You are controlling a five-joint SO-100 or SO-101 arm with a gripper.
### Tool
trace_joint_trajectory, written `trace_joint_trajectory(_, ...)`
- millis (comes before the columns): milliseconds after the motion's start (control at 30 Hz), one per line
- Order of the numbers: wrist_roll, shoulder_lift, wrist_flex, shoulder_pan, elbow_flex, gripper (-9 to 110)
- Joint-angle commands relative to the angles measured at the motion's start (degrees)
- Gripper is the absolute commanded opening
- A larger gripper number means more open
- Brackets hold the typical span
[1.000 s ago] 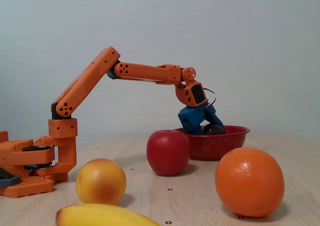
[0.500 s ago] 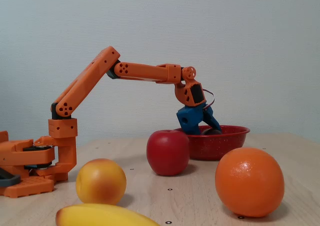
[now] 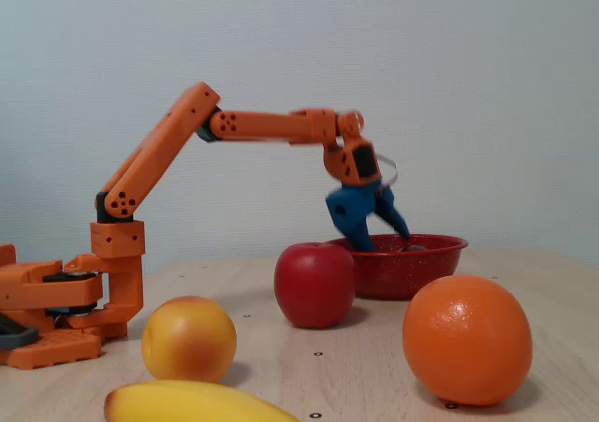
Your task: Put plum in the red bowl.
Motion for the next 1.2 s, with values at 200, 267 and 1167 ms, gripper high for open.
trace_joint_trajectory(200,0.8,17.1,5.1,2.9,-6.0,35)
trace_joint_trajectory(267,0.9,18.6,6.1,3.3,-6.0,34)
trace_joint_trajectory(1167,4.4,32.5,14.9,9.4,-3.4,0)
